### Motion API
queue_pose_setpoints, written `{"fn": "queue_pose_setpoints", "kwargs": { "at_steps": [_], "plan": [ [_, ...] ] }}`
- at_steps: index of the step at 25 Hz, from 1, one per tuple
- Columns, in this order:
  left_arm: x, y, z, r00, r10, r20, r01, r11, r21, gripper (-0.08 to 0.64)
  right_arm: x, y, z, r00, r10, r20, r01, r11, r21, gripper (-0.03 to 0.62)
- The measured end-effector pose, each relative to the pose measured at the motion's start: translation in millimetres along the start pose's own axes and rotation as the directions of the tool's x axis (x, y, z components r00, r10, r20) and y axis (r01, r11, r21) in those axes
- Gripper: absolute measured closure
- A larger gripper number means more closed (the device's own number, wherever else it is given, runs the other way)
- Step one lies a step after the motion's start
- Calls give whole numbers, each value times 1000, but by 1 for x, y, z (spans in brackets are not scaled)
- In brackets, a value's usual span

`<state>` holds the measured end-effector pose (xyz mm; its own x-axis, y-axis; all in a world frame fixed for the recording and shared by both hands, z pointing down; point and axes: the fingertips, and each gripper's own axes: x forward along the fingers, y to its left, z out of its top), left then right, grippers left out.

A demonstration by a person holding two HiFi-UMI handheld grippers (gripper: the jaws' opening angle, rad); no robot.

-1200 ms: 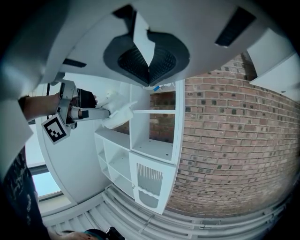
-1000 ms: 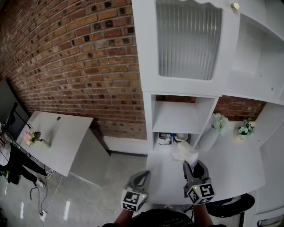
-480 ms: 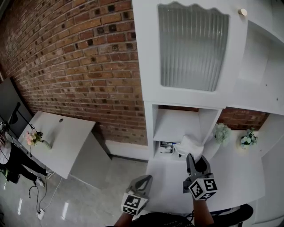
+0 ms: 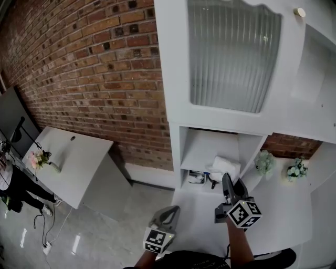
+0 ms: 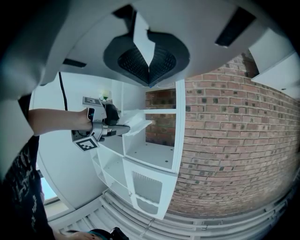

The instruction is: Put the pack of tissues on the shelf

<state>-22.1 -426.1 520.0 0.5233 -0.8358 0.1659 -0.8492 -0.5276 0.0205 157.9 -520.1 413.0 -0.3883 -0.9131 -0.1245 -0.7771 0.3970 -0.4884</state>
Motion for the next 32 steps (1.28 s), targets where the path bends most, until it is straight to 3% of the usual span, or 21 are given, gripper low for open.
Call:
{"fn": "queue_pose_setpoints", "kwargs": {
  "at_steps": [4, 8, 14, 17, 20, 25, 28, 32],
  "plan": [
    [8, 1, 1, 1000, 4, -8, -4, 1000, 3, 549, 12, 1, 10, 999, 40, 23, -42, 995, 89, 440],
    [15, 2, 4, 1000, 4, -9, -4, 1000, 13, 549, 25, 2, 20, 997, 54, 51, -59, 993, 104, 439],
    [22, 3, 2, 1000, 11, -27, -10, 1000, 23, 549, 39, -14, 25, 999, -3, 42, -1, 995, 100, 439],
    [25, 5, 1, 999, 14, -32, -13, 1000, 15, 549, 43, -19, 21, 999, -39, 4, 39, 999, 32, 437],
    [29, 6, 2, 999, 13, -31, -13, 1000, 7, 549, 45, -26, 14, 994, -99, -42, 96, 994, -56, 402],
    [33, 5, 0, 999, 5, -40, -4, 1000, 7, 549, 48, -24, 6, 989, -113, -95, 103, 989, -103, 360],
    [34, 5, -1, 999, 3, -45, -3, 1000, 6, 549, 49, -22, 2, 987, -113, -113, 102, 990, -98, 288],
    [34, 6, -1, 999, 4, -43, -4, 1000, 4, 549, 47, -21, 0, 987, -109, -121, 101, 992, -74, 248]
  ]
}}
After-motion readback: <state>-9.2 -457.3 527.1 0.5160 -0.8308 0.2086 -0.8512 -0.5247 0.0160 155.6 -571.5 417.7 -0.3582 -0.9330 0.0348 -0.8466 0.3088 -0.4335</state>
